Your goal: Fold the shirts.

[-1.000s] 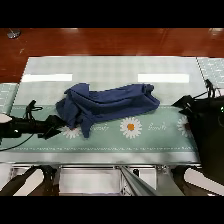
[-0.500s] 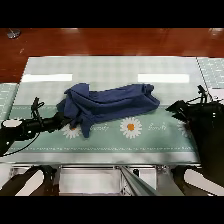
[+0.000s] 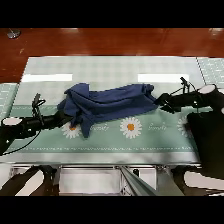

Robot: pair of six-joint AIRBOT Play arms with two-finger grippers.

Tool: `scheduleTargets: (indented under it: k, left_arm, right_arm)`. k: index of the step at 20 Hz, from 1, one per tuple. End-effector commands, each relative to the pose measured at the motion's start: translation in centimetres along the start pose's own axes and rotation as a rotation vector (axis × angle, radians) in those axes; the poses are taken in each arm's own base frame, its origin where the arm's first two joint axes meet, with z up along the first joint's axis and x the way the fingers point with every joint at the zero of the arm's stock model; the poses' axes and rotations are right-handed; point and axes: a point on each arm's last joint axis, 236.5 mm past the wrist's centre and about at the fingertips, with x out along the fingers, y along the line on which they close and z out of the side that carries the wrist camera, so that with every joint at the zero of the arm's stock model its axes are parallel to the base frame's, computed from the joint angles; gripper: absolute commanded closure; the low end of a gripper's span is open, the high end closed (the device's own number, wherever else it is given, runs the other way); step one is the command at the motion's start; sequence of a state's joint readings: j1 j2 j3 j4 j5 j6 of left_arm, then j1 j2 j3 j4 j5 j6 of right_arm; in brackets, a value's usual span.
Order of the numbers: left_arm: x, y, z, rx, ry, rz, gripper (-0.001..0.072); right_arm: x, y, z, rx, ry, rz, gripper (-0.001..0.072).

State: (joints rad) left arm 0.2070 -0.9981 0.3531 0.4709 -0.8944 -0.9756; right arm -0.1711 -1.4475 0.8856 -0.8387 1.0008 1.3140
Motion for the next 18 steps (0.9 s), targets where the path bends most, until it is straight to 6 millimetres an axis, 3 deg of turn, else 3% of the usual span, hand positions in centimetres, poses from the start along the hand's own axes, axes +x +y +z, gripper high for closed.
scheduleTargets:
  k: [1,2,3,4,6,7,9,11,13,14,16,18]
  left_arm:
    - [0.0,-0.1,-0.1,0.005,0.004,-0.004,0.0682]
    - [0.0,-0.1,-0.1,0.005,0.004,-0.004,0.0683]
    - [0.0,-0.2,-0.1,0.005,0.005,-0.005,0.0682]
    - [-0.1,-0.3,0.1,0.007,0.002,-0.006,0.0682]
    - [-0.9,-1.4,2.2,0.030,-0.042,-0.024,0.0683]
    - [-1.9,-3.2,4.4,0.044,-0.086,-0.065,0.0682]
    - [-5.6,-9.0,10.1,0.100,-0.218,-0.189,0.0683]
    - [-11.5,-16.2,16.1,0.241,-0.398,-0.279,0.0683]
    - [-19.2,-23.7,20.1,0.442,-0.574,-0.319,0.0683]
    - [-23.4,-27.4,21.0,0.540,-0.665,-0.334,0.0683]
    - [-30.6,-33.3,21.2,0.659,-0.805,-0.350,0.0683]
    - [-35.9,-36.8,20.0,0.736,-0.912,-0.313,0.0683]
  right_arm:
    - [2.7,1.4,0.9,0.019,0.052,-0.001,0.0094]
    - [3.1,1.6,1.2,0.019,0.058,-0.002,0.0171]
    - [3.3,2.0,1.4,0.011,0.068,0.002,0.0470]
    - [2.8,2.6,1.9,-0.006,0.067,0.012,0.0667]
    - [0.6,4.9,3.7,-0.074,0.056,0.036,0.0668]
    - [-1.1,6.3,4.8,-0.123,0.045,0.040,0.0669]
    - [-5.9,10.4,8.0,-0.237,-0.040,0.047,0.0669]
    - [-12.8,15.9,11.5,-0.352,-0.210,0.067,0.0669]
    - [-21.1,21.5,13.0,-0.479,-0.401,0.082,0.0669]
    - [-25.4,23.8,12.8,-0.540,-0.495,0.072,0.0669]
    - [-32.2,27.4,10.8,-0.618,-0.649,0.080,0.0669]
    - [-37.1,29.4,7.5,-0.674,-0.767,0.090,0.0669]
